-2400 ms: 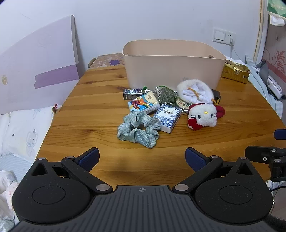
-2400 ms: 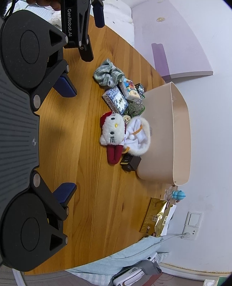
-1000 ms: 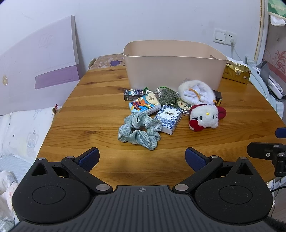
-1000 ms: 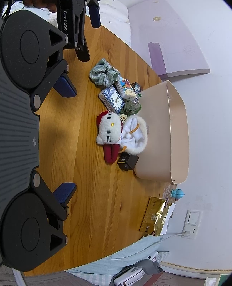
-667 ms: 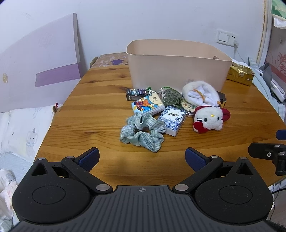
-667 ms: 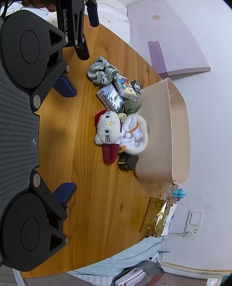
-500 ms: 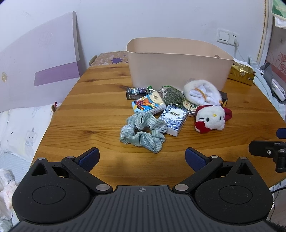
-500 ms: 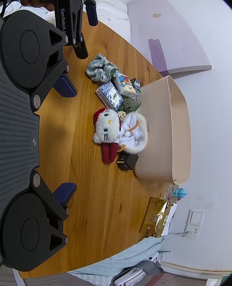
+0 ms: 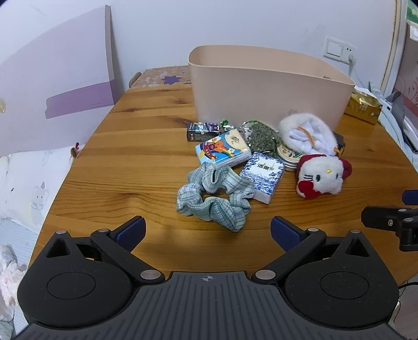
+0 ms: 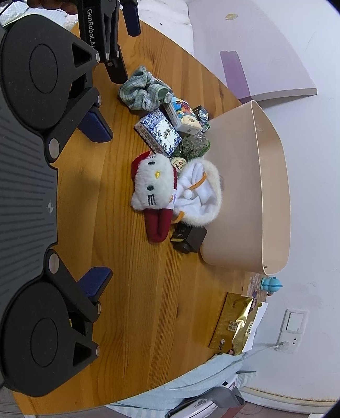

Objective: Organize objects

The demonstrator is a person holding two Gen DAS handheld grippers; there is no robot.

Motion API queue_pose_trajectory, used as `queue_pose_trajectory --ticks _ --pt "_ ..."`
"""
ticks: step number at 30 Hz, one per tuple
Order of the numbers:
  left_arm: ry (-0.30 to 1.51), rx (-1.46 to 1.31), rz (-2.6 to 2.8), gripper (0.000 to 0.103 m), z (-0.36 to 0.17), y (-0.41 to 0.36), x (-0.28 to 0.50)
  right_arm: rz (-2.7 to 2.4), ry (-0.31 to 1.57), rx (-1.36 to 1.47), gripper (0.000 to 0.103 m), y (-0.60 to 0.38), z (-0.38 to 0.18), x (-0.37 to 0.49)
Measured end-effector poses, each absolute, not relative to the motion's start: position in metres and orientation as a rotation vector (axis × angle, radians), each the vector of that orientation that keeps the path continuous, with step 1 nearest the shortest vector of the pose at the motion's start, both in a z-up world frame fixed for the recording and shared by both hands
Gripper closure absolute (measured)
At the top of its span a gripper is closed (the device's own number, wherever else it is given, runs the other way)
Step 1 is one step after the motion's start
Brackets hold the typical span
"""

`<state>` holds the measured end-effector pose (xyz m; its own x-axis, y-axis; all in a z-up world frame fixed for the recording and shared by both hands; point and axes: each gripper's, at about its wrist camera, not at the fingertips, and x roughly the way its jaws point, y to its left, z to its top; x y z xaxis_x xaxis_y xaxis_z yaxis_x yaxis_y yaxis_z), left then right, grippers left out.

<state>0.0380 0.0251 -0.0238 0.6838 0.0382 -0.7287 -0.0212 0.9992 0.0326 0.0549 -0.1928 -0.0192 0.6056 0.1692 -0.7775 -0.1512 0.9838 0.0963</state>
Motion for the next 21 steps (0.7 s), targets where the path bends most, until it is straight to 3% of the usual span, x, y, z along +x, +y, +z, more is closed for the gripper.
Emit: queue_pose_trajectory --ticks 21 --pt "0.881 0.056 -0.015 0.000 -0.050 0.026 0.074 0.197 0.954 -0.008 0.000 -0.177 -0.052 0.088"
